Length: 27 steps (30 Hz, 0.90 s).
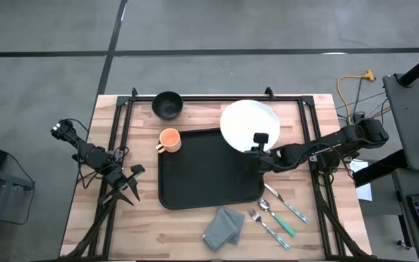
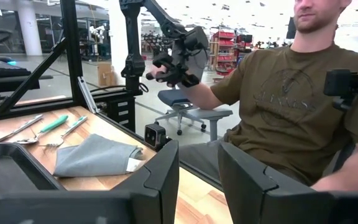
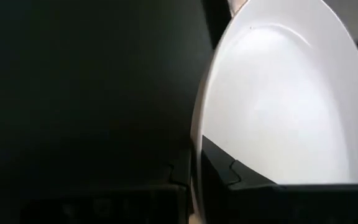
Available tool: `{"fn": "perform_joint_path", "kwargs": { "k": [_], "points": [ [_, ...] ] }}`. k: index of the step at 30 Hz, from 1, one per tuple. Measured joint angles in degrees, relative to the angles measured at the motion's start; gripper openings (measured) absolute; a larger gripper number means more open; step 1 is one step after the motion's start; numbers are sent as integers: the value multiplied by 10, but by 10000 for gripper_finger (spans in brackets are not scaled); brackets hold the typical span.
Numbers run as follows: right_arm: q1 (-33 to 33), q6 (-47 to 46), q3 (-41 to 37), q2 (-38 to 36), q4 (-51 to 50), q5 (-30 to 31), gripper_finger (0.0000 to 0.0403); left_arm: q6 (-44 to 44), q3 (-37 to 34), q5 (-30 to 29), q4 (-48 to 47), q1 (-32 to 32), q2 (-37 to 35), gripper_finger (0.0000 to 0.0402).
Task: Set up tray
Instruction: Put the white plate on the black serving tray to the bottom left of the orange mug
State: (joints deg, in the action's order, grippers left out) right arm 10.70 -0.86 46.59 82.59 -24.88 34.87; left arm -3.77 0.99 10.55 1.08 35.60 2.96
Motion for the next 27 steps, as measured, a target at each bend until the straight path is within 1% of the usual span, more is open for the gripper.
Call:
{"fn": "perform_joint_path", "kwargs": {
  "k": [5, 8, 13, 15, 21, 27],
  "points": [
    [14, 46, 3, 0, 16, -14, 8, 0, 0, 0, 0, 0, 0, 93],
    [18, 73, 4, 0, 19, -50, 8, 0, 0, 0, 0, 0, 0, 93],
    [26, 114, 4, 3, 36, -90, 8, 0, 0, 0, 0, 0, 0, 93],
    [32, 135, 3, 12, 48, -95, 8, 0, 0, 0, 0, 0, 0, 93],
    [43, 217, 23, 77, 77, -138, 8, 0, 0, 0, 0, 0, 0, 93],
    [51, 288, 89, 161, 76, -159, 8, 0, 0, 0, 0, 0, 0, 93]
  ]
}}
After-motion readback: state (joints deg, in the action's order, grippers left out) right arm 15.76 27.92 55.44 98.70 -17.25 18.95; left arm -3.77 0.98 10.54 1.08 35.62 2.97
